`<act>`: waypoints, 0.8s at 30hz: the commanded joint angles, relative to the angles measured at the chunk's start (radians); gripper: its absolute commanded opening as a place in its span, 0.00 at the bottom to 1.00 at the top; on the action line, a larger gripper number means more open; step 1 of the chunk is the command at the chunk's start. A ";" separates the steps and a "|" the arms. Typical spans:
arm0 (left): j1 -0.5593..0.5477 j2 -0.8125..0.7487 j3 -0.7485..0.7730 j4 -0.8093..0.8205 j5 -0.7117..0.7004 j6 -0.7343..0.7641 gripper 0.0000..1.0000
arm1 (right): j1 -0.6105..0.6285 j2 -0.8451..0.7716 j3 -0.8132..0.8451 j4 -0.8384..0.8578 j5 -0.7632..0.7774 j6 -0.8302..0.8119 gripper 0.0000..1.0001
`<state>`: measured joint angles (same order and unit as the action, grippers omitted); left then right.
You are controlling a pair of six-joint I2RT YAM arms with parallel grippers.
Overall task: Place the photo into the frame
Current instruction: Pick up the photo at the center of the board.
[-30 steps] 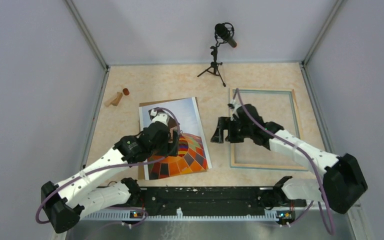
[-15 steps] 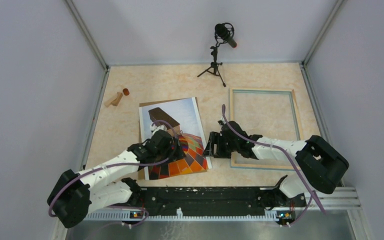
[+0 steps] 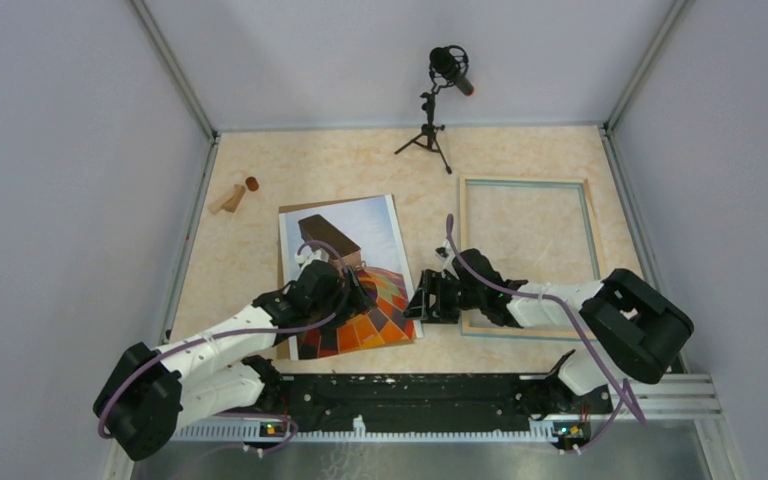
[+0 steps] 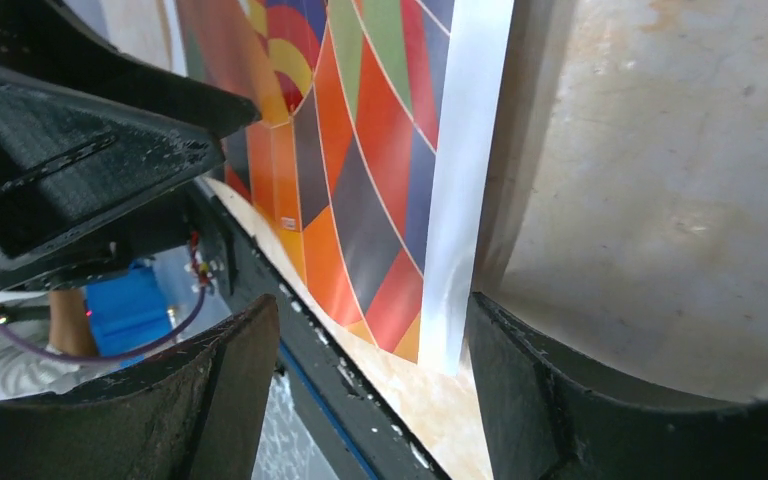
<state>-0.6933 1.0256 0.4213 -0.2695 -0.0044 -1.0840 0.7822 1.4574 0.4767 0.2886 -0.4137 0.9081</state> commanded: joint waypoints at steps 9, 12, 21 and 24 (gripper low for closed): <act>0.002 0.028 -0.044 -0.037 -0.004 0.009 0.98 | -0.003 -0.065 -0.034 0.249 -0.116 0.126 0.68; 0.002 0.022 -0.045 -0.041 -0.008 0.012 0.98 | -0.005 -0.074 -0.014 0.233 -0.116 0.120 0.68; 0.003 0.017 -0.048 -0.046 -0.009 0.021 0.98 | -0.052 -0.002 0.008 0.297 -0.165 0.083 0.77; 0.002 0.014 -0.057 -0.046 -0.013 0.022 0.98 | -0.076 0.034 0.029 0.311 -0.202 0.048 0.80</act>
<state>-0.6933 1.0256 0.4141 -0.2504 -0.0002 -1.0828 0.7387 1.4536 0.4534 0.5106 -0.5602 1.0100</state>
